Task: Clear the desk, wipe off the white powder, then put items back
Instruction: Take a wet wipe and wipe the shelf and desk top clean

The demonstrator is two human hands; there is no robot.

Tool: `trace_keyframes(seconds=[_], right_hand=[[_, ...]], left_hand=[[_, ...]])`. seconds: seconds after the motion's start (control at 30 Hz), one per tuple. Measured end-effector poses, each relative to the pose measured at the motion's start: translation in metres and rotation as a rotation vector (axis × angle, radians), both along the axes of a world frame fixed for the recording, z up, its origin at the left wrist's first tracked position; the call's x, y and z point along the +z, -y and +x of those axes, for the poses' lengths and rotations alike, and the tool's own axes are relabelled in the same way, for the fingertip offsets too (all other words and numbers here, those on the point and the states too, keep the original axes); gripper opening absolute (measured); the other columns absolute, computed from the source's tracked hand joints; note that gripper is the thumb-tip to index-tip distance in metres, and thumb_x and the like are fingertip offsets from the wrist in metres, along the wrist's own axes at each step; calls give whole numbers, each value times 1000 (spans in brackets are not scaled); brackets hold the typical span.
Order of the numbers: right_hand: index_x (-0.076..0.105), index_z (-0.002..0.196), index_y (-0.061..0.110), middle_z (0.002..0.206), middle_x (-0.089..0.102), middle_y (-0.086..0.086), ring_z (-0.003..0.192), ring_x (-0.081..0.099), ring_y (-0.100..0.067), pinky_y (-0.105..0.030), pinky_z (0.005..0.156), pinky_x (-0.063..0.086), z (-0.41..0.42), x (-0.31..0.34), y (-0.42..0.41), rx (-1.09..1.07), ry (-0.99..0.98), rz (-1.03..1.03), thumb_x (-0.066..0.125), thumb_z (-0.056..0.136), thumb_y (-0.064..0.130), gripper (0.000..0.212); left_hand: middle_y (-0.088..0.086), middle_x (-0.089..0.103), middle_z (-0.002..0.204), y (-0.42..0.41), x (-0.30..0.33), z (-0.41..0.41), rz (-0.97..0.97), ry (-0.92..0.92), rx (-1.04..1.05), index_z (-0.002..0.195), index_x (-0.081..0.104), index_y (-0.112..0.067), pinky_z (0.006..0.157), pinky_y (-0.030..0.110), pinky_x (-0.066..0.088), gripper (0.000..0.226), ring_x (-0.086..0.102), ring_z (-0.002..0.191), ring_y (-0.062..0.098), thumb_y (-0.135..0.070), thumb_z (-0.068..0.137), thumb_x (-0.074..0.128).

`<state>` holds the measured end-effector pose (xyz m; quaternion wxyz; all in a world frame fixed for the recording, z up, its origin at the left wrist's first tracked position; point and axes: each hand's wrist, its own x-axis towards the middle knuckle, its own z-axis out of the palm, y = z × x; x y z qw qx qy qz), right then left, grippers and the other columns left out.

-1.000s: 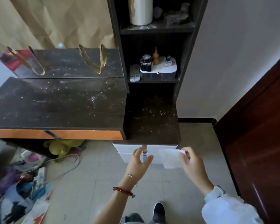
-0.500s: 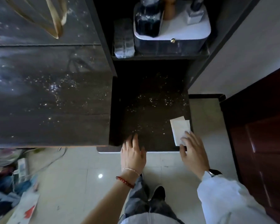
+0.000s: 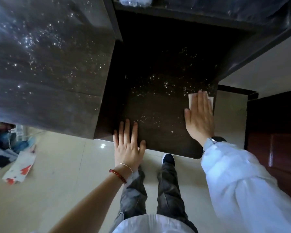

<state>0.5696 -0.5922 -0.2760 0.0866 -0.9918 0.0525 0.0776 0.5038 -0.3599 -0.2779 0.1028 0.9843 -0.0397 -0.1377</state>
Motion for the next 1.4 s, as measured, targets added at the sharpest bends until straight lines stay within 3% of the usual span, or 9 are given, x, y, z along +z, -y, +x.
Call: trace_keyframes(seconds=[0.07,0.27,0.43,0.53,0.7,0.83,0.97,1.27,1.4], right_hand=[[22,140,-2,148,22,-22,139,17,-34,-43,115,11,2,-1,-19,81,33,22,22,92,38,62],[23,141,7,149,27,-10,138,21,-22,-39,112,15,-75,0,-32,939,-41,73,29,92,37,58],[11,143,3,152,16,-17,141,6,-25,-34,114,-9,26,-6,-2,479,-6,-38,8,94,40,61],[4,143,2,153,4,-17,142,-1,-27,-37,114,-7,35,-5,-41,260,-22,-12,14,96,38,60],[30,138,2,145,34,-16,136,27,-27,-41,110,20,-45,-5,-68,982,11,89,22,96,29,50],[54,122,0,129,54,-17,126,44,-30,-39,104,36,-34,-7,-43,1062,72,295,26,98,17,40],[51,123,-2,130,53,-19,126,45,-32,-41,102,40,-30,-8,-25,1185,92,194,25,96,9,39],[15,141,-4,150,12,-27,140,7,-37,-43,115,3,45,3,-91,532,-77,13,16,93,40,66],[28,137,-4,146,25,-26,136,17,-44,-52,111,14,69,-3,-139,469,6,43,22,92,34,60]], left_hand=[[20,34,144,-3,0,0,-19,43,-7,138,29,-9,111,41,3,61,15,135,30,-37,85,32],[24,35,142,-9,-1,-7,-43,141,20,135,33,1,113,38,9,53,22,135,33,-25,89,31],[23,33,144,-1,1,-13,-14,126,101,136,32,1,114,35,5,53,22,135,32,-25,90,29],[23,32,144,1,0,-22,-6,122,144,136,33,1,114,37,5,53,20,136,31,-25,90,28],[21,34,144,-10,3,-44,9,112,173,136,33,-1,111,44,8,52,18,136,30,-24,89,28],[26,40,138,-20,5,-49,45,99,204,133,34,-2,106,54,18,52,21,132,33,-24,87,29],[26,35,142,-27,2,-47,57,41,288,136,29,-3,106,56,18,57,26,133,38,-28,86,28],[22,37,142,-36,2,-48,-10,36,253,137,31,-5,103,56,23,56,21,133,30,-30,87,29],[20,38,142,-44,2,-49,-47,50,229,137,30,-10,104,55,23,52,26,135,32,-28,89,28]])
